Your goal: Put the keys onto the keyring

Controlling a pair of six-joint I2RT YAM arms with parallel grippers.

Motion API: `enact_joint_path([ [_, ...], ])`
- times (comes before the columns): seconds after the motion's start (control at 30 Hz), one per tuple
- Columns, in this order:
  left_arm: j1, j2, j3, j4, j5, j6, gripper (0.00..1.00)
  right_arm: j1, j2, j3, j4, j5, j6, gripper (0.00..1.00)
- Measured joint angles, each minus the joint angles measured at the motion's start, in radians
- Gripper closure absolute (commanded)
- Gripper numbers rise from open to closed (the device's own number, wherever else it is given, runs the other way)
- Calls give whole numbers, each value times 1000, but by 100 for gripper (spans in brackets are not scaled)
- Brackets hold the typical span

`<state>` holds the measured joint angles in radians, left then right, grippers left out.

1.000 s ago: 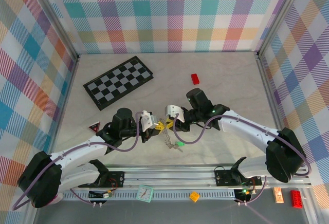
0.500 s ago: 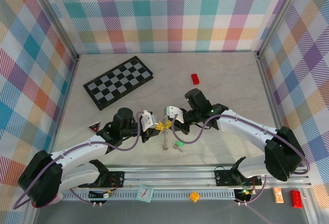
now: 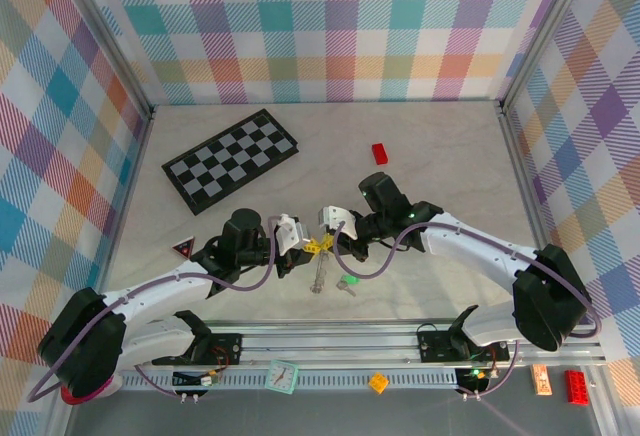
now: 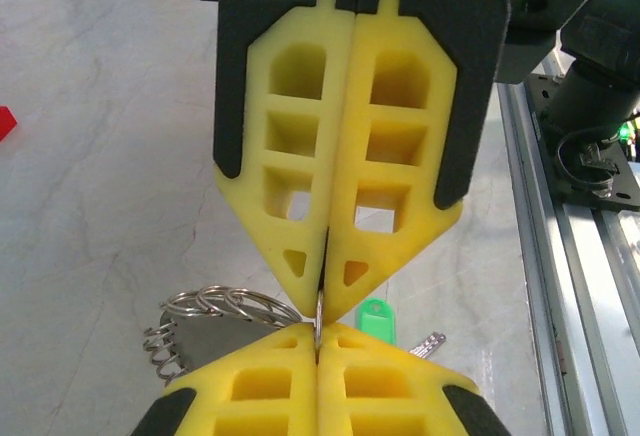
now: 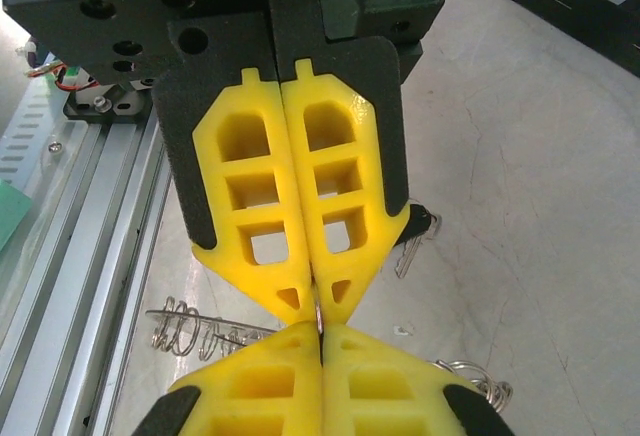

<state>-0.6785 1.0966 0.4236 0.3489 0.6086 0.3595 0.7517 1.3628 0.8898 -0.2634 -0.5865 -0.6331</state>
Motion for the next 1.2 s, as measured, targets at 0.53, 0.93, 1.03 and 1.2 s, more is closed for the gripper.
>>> enact_joint_path([
  [0.53,0,-56,40,-117,-114,1,100,0,-79,-2,-102,362,702,70],
  [0.93,0,-56,49,-165,-131,1,100,15,43,-60,-254,348,1194,69],
  [1.03,0,-61,49,-165,-130,1,100,31,82,-61,-252,335,1238,69],
  [1.2,0,-71,49,-166,-128,1,100,50,150,-61,-245,326,1287,70],
])
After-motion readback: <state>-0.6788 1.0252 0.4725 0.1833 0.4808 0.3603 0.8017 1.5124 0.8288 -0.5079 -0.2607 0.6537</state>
